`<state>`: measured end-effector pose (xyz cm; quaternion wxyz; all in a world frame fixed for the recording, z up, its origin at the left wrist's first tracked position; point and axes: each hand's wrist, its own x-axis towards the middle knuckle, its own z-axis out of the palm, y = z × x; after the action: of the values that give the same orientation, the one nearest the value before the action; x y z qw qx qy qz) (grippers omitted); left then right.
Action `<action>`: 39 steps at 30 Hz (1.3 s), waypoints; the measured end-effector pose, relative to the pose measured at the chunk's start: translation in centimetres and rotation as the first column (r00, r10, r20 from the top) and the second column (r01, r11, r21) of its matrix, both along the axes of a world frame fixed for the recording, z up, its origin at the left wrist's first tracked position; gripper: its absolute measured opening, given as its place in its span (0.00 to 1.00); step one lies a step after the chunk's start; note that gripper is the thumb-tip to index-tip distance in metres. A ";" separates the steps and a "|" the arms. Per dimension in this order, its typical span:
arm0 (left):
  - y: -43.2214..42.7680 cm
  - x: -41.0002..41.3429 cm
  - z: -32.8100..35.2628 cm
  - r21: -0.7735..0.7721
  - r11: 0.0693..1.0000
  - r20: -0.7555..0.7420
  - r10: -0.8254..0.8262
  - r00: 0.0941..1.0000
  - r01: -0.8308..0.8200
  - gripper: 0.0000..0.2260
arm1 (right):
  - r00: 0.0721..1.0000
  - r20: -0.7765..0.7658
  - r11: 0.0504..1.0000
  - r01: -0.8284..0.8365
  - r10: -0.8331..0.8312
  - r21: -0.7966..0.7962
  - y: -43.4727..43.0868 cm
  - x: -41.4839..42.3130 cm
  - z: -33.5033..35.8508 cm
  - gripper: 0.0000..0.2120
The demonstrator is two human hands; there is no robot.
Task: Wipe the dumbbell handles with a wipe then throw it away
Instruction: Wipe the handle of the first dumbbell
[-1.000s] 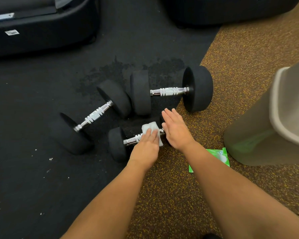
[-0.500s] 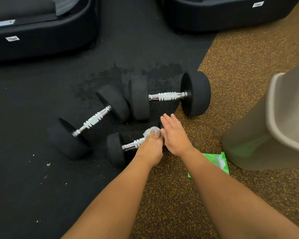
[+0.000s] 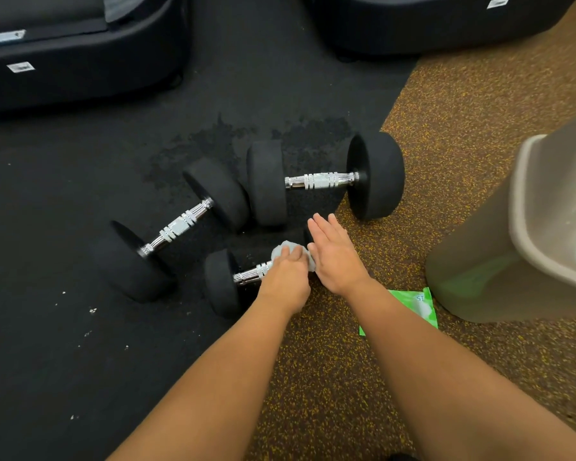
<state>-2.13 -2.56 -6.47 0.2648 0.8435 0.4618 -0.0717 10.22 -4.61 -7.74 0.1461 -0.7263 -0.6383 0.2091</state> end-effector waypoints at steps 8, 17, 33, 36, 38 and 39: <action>-0.4 -2.2 -0.2 0.085 0.992 -0.074 -0.083 0.994 0.089 0.25 | 1.000 -0.012 1.000 0.003 -0.003 -0.007 0.1 0.0 0.2 0.24; -0.5 -0.4 0.2 0.071 0.996 0.013 0.050 0.999 -0.050 0.21 | 1.000 -0.001 1.000 0.009 -0.009 -0.029 0.4 -0.1 0.2 0.24; -0.5 -1.2 0.4 0.090 0.993 -0.004 0.070 0.998 -0.070 0.20 | 1.000 -0.010 1.000 0.010 -0.010 -0.008 0.1 -0.1 0.4 0.24; -0.2 0.0 0.2 0.033 0.997 0.023 0.064 0.998 -0.064 0.21 | 1.000 -0.011 1.000 0.012 -0.012 -0.012 0.1 -0.1 0.3 0.24; -0.3 0.3 0.2 0.008 1.000 0.027 -0.013 1.000 0.013 0.25 | 1.000 -0.015 1.000 0.007 -0.007 -0.008 0.0 0.0 0.2 0.24; -0.4 0.2 0.3 0.009 0.999 0.023 -0.051 0.998 0.050 0.27 | 1.000 -0.014 1.000 0.002 -0.002 -0.005 0.0 0.0 0.1 0.24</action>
<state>-1.94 -2.96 -6.19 0.2649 0.8567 0.4375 -0.0666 10.21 -4.62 -7.64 0.1491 -0.7258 -0.6361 0.2155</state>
